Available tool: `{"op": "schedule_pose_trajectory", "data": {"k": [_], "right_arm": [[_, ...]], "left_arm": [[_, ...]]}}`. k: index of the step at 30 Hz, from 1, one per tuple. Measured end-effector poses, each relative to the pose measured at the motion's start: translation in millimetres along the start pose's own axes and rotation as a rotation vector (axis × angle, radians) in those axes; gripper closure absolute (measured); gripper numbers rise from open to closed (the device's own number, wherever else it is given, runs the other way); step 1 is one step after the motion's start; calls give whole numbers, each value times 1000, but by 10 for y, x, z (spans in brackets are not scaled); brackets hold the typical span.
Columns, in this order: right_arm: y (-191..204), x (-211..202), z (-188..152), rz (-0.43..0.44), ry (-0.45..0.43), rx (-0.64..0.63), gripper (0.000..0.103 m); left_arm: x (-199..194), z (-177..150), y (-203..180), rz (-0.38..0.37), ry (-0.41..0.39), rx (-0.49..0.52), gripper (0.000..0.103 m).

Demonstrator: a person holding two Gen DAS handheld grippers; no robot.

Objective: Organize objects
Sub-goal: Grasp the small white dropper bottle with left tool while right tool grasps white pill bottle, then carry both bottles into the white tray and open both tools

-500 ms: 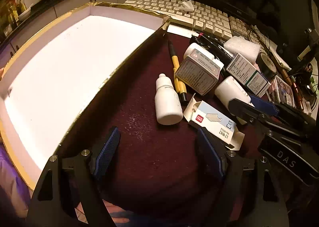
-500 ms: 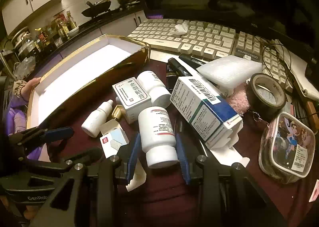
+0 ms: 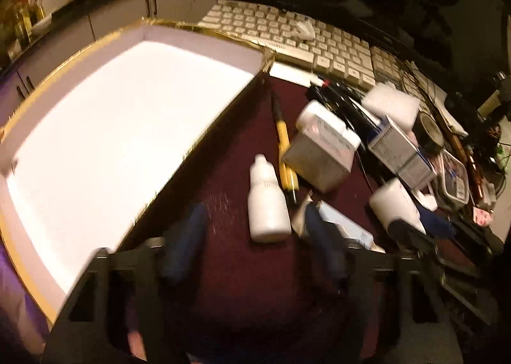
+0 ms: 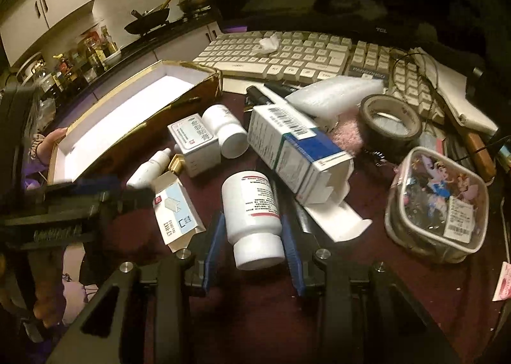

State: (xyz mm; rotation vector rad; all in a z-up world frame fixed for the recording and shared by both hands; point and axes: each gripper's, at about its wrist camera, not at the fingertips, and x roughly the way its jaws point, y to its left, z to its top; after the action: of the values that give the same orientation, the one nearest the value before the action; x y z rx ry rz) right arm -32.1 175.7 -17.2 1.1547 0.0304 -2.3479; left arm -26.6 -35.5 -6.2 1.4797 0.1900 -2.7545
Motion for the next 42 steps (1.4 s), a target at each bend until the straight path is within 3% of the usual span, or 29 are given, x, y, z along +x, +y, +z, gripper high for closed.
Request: {"op": "schedule_pose_trajectory", "data": {"k": [1,3,4,7,10,18,22,27,31,35,39,42], "right_arm": [[7,3,2,2,-1,-3,66],[4,10,-1,11,-3,-3,66],[0,12,-3,14,-3,-2,66],[-25,16,-10,28,-3,3,66],[-51,27,-12,45,1,-2,66],[-9,79,1,42,-6,7,67],[-4,-28,27,119,-39,49,67],[120,-189,189,141,-109,65,67],[384,-196,392,210,-136,43,67],[798,49,635,270,-101,-10,67],[1167,375,839,293,-75,-32,67],[1413,675,925,299,-26,-42,67]], "left_arm": [[57,13,-5,3,23,4,63],[141,-7,5,0,50,25,68],[126,1,-4,5,36,37,78],[73,21,92,-98,26,-38,77],[15,-10,90,-85,18,-23,77],[-35,-156,151,-149,33,-67,77],[-214,-120,172,-216,-36,-83,77],[-509,-76,412,-278,-110,-133,77],[-596,44,747,-215,-148,-207,77],[-504,149,1102,-110,-133,-275,77],[-316,144,1384,3,-83,-341,77],[-196,59,1458,8,-39,-354,77]]}}
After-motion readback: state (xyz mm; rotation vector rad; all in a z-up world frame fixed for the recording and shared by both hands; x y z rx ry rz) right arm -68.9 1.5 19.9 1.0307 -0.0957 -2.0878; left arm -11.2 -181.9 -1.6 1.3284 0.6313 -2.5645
